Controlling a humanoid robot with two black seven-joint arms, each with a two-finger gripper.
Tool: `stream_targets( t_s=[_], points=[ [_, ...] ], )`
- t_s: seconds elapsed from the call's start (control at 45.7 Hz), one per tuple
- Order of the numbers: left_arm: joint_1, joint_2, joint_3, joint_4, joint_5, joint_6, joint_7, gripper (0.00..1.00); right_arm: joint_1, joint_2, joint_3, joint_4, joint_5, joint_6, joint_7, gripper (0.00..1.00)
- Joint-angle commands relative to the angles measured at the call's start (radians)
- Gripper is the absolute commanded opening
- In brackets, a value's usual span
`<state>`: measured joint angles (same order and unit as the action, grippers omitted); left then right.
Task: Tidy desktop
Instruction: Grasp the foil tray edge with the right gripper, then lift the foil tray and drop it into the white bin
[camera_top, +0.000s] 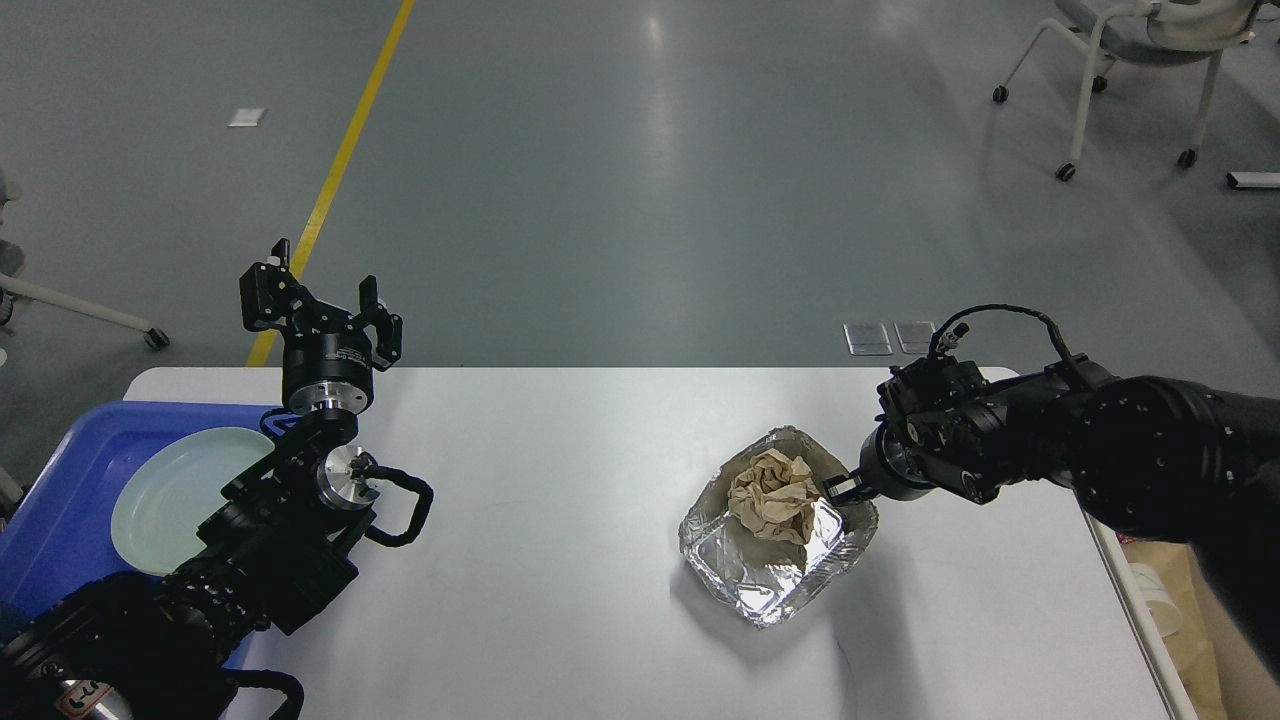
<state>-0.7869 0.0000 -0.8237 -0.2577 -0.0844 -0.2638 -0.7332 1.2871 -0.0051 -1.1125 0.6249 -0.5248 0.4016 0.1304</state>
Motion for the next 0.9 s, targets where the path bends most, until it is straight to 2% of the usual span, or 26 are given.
stream_targets(
  t_s=[0.0,0.066,0.328,0.635,0.788,0.875],
  points=[
    [0.0,0.0,0.0,0.0,0.0,0.0,0.0,1.0,0.024,-0.013,-0.004,0.019,0.003,0.005,0.029,0.0],
    [0.0,0.0,0.0,0.0,0.0,0.0,0.0,1.0,0.055,-0.03,0.002,0.041,0.006,0.035,0.052,0.0],
    [0.0,0.0,0.0,0.0,0.0,0.0,0.0,1.0,0.219,-0.171,0.111,0.139,0.012,0.295,0.147,0.0],
    [0.0,0.0,0.0,0.0,0.0,0.0,0.0,1.0,0.475,-0.358,0.129,0.37,0.035,0.442,0.193,0.0],
    [0.0,0.0,0.0,0.0,0.0,0.0,0.0,1.0,0.665,-0.432,0.129,0.472,0.103,0.554,0.196,0.0],
    [0.0,0.0,0.0,0.0,0.0,0.0,0.0,1.0,0.782,-0.461,0.131,0.516,0.129,0.558,0.196,0.0]
  ],
)
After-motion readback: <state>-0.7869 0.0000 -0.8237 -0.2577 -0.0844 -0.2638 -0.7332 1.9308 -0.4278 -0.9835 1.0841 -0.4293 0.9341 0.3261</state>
